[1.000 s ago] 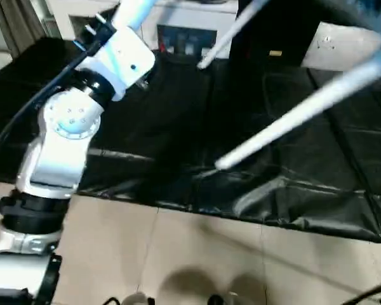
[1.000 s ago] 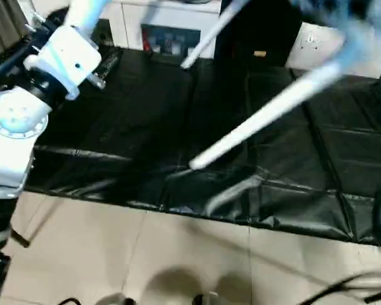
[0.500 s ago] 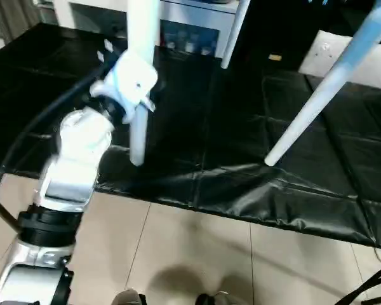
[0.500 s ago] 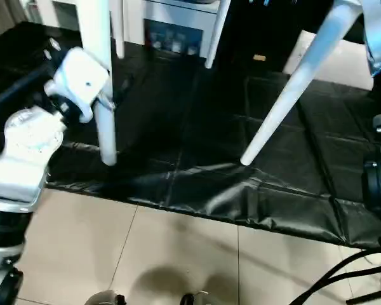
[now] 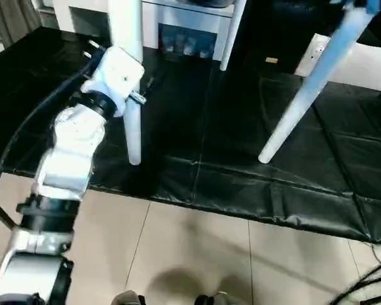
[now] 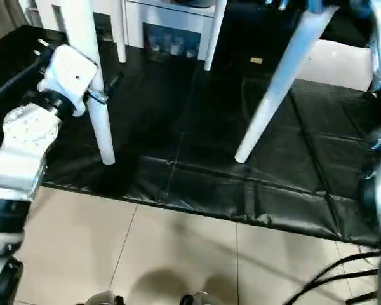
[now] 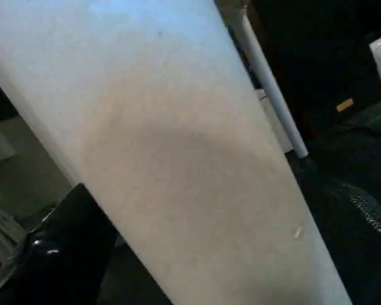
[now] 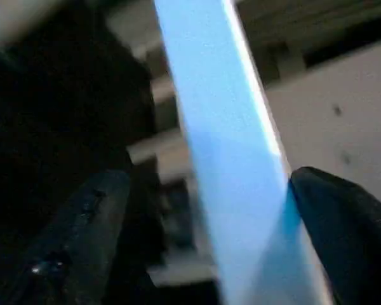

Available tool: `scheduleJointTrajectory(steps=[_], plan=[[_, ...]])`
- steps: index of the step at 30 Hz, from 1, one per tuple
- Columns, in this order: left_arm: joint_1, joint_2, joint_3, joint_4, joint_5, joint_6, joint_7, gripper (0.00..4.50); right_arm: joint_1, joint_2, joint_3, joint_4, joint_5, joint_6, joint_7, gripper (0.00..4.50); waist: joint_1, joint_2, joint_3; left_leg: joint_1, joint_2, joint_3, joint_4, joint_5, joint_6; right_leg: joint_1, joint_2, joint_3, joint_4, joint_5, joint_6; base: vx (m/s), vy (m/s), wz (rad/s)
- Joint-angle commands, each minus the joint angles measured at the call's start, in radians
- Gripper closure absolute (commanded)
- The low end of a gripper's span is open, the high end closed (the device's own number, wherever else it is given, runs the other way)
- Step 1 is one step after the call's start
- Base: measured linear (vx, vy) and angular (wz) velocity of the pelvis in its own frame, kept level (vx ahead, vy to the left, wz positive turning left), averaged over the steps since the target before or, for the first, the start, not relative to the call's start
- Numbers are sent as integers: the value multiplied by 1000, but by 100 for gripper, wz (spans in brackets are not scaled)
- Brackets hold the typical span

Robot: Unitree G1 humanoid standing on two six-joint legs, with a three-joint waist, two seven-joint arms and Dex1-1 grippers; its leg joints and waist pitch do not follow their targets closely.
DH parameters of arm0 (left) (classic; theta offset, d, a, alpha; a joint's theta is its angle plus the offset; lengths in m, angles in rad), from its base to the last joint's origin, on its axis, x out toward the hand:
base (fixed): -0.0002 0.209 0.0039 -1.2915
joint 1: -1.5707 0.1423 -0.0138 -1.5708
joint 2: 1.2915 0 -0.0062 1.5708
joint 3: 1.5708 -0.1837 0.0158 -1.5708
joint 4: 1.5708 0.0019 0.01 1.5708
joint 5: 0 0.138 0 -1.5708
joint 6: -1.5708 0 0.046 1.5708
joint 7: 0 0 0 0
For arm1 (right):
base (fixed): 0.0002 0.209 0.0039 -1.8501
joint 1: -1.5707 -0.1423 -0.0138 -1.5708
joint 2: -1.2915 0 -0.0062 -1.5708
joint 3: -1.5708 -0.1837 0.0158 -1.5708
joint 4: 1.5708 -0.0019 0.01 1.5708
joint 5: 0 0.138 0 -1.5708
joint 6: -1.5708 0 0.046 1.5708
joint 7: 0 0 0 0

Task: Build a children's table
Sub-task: Flip table

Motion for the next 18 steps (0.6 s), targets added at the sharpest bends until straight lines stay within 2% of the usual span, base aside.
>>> scheduleJointTrajectory(steps=[1, 2, 3, 4, 5, 6, 7, 8, 9, 10, 11, 12, 13, 14, 15, 16, 17, 18], plan=[[-9, 4, 15, 47, -13, -28, 0, 0, 42, 4, -72, -74, 77, 64, -29, 0, -1, 14, -78, 21, 64, -29, -81, -208, 38, 61, -77, 63, -82, -318, -143, 0, 0, 0], [-2, 1, 20, 56, -29, -43, -12, 0, 72, 14, -114, -118, 105, 90, -76, 0, -1, 24, -76, 21, 62, -29, -84, -207, 29, 61, -75, 64, -88, -316, -138, 0, 0, 0], [10, -6, 27, 60, -51, -54, -24, 0, 111, 30, -170, -181, 146, 127, -135, 0, 1, 32, -82, 23, 63, -33, -84, -203, 15, 64, -75, 62, -80, -286, -149, 0, 0, 0], [10, -6, 27, 60, -51, -54, -24, 0, 111, 30, -170, -181, 146, 127, -135, 0, 1, 32, -82, 23, 63, -33, -84, -203, 15, 64, -75, 62, -80, -286, -149, 0, 0, 0], [20, -13, 34, 57, -66, -53, -26, 0, 139, 45, -209, -232, 185, 166, -168, 0, 1, 33, -83, 22, 62, -31, -86, -187, 11, 66, -73, 63, -75, -242, -163, 0, 0, 0], [28, -26, 47, 55, -89, -52, -26, 0, 175, 63, -248, -288, 225, 205, -204, 0, 3, 46, -84, 23, 62, -33, -85, -189, 9, 66, -74, 63, -70, -228, -174, 0, 0, 0], [35, -37, 59, 54, -107, -50, -25, 0, 205, 77, -279, -333, 257, 237, -232, 0, 1, 40, -83, 22, 61, -27, -86, -187, 15, 67, -73, 64, -80, -224, -169, 0, 0, 0], [35, -37, 59, 54, -107, -50, -25, 0, 205, 77, -279, -333, 257, 237, -232, 0, 3, 36, -84, 22, 59, -28, -85, -186, 17, 69, -74, 63, -76, -229, -169, 0, 0, 0], [61, -60, 91, 36, -154, -43, -24, 0, 305, 104, -331, -442, 320, 307, -278, 0, 5, 56, -85, 23, 57, -30, -84, -184, 16, 68, -75, 62, -74, -226, -173, 0, 0, 0], [69, -62, 98, 30, -162, -43, -24, 0, 336, 109, -340, -471, 333, 325, -287, 0, 7, 70, -83, 28, 62, -29, -90, -178, 20, 67, -74, 64, -83, -197, -171, 0, 0, 0], [91, -60, 98, 17, -174, -47, -33, 0, 409, 124, -368, -528, 371, 354, -304, 0, 0, 65, -80, 25, 59, -33, -94, -210, 20, 73, -69, 58, -84, -220, -168, 0, 0, 0], [102, -58, 97, 11, -178, -49, -39, 0, 445, 131, -381, -556, 391, 368, -314, 0, 1, 61, -78, 36, 57, -29, -96, -250, 20, 72, -70, 55, -98, -283, -152, 0, 0, 0], [113, -60, 98, 3, -186, -49, -42, 0, 477, 139, -393, -578, 403, 376, -322, 0, 1, 61, -80, 37, 57, -31, -96, -255, 19, 76, -74, 54, -98, -306, -150, 0, 0, 0], [151, -66, 101, -29, -213, -45, -56, 0, 587, 162, -432, -647, 444, 402, -348, 0, 6, 63, -82, 38, 56, -27, -98, -227, 25, 81, -78, 57, -108, -324, -133, 0, 0, 0], [178, -73, 104, -56, -234, -36, -69, 0, 655, 176, -457, -695, 467, 423, -369, 0, 6, 68, -84, 34, 55, -29, -97, -195, 35, 81, -76, 57, -103, -306, -142, 0, 0, 0], [181, -74, 105, -60, -236, -34, -70, 0, 661, 179, -460, -698, 470, 425, -372, 0, 6, 66, -84, 29, 56, -29, -99, -177, 39, 85, -75, 57, -102, -298, -138, 0, 0, 0], [218, -84, 109, -105, -251, -8, -75, 0, 718, 209, -493, -732, 496, 448, -406, 0, 7, 72, -86, 32, 56, -28, -97, -168, 45, 81, -76, 56, -102, -300, -142, 0, 0, 0], [218, -84, 109, -105, -251, -8, -75, 0, 718, 209, -493, -732, 496, 448, -406, 0, 5, 70, -86, 29, 55, -26, -95, -157, 48, 82, -76, 56, -101, -300, -141, 0, 0, 0]])
